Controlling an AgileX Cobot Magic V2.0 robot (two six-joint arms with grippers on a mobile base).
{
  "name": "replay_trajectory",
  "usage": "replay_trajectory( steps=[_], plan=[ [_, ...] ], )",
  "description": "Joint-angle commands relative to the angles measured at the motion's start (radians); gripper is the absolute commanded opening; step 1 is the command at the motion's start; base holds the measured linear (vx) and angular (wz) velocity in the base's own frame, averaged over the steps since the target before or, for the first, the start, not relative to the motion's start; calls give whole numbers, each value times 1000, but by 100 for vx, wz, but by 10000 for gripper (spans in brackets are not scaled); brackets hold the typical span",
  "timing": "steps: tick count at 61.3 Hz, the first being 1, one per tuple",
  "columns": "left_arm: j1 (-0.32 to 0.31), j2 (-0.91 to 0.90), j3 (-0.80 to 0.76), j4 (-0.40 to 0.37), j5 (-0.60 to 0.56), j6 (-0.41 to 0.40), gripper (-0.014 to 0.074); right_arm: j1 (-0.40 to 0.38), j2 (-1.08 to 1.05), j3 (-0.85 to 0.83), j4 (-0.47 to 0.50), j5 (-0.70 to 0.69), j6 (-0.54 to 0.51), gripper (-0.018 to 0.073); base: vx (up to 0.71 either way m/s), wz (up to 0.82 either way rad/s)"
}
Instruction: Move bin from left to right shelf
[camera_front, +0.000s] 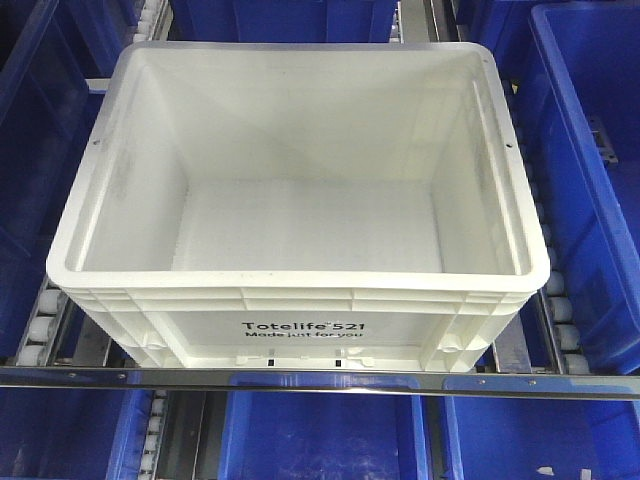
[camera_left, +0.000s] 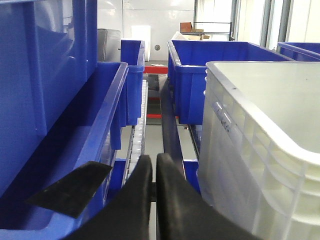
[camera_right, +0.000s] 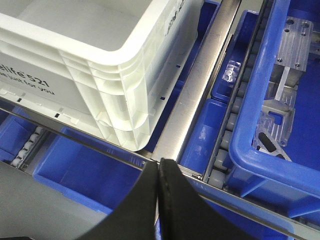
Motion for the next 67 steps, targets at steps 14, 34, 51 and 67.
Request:
replay_trajectory(
  steps=[14,34,51,67],
  plan=[
    [-8,-10,-18,-6,-76,-8,-1,-187,-128,209,-9,-537,-3,-8,0,0],
    [-8,-10,-18,-6,-76,-8,-1,-341,-303,569,20,-982,-2,-8,0,0],
    [-8,-10,-18,-6,-76,-8,-1,-342,-319,712,21,-1156,-2,-8,0,0],
    [-8,-10,-18,-6,-76,-8,-1,-341,-319,711,21,-1139,-2,-8,0,0]
  ],
)
